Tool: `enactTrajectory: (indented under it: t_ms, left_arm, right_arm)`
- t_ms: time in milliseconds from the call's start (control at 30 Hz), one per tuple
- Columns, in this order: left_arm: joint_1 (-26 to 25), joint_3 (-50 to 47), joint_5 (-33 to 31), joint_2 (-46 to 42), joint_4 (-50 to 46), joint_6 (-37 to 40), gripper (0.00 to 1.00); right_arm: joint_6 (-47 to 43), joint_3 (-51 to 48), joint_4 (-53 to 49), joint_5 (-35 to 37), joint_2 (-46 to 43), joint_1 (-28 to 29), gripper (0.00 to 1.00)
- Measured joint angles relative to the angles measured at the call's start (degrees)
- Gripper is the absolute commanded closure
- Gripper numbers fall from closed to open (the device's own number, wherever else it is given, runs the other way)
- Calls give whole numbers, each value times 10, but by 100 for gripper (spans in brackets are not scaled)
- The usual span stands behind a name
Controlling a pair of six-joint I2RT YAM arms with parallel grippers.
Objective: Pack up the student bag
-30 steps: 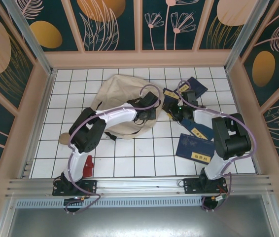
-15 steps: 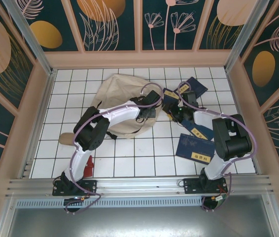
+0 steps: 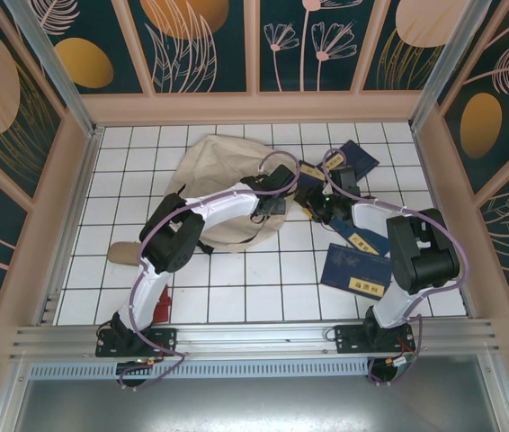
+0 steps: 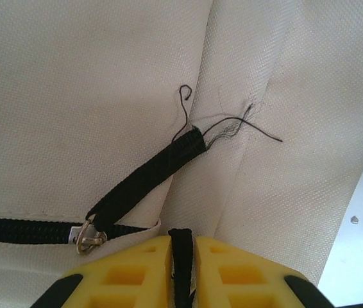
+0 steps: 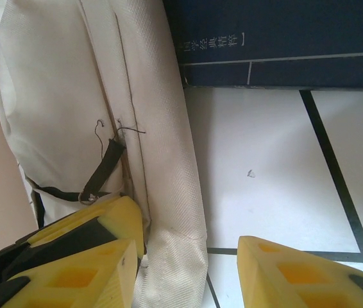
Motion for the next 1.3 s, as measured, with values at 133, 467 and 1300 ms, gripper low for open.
enactTrajectory:
  t_ms: [133, 467, 1300]
  left_arm:
    - [0, 1, -2, 0, -6, -1, 86]
    - [0, 2, -6, 0, -12, -3, 100]
    - [0, -152, 0, -178, 65, -4, 100]
  right_arm:
    - [0, 0, 0, -2, 0, 3, 54]
    - [2, 9, 0, -2, 8, 22, 53]
    - [2, 88, 16, -31, 99, 49, 87]
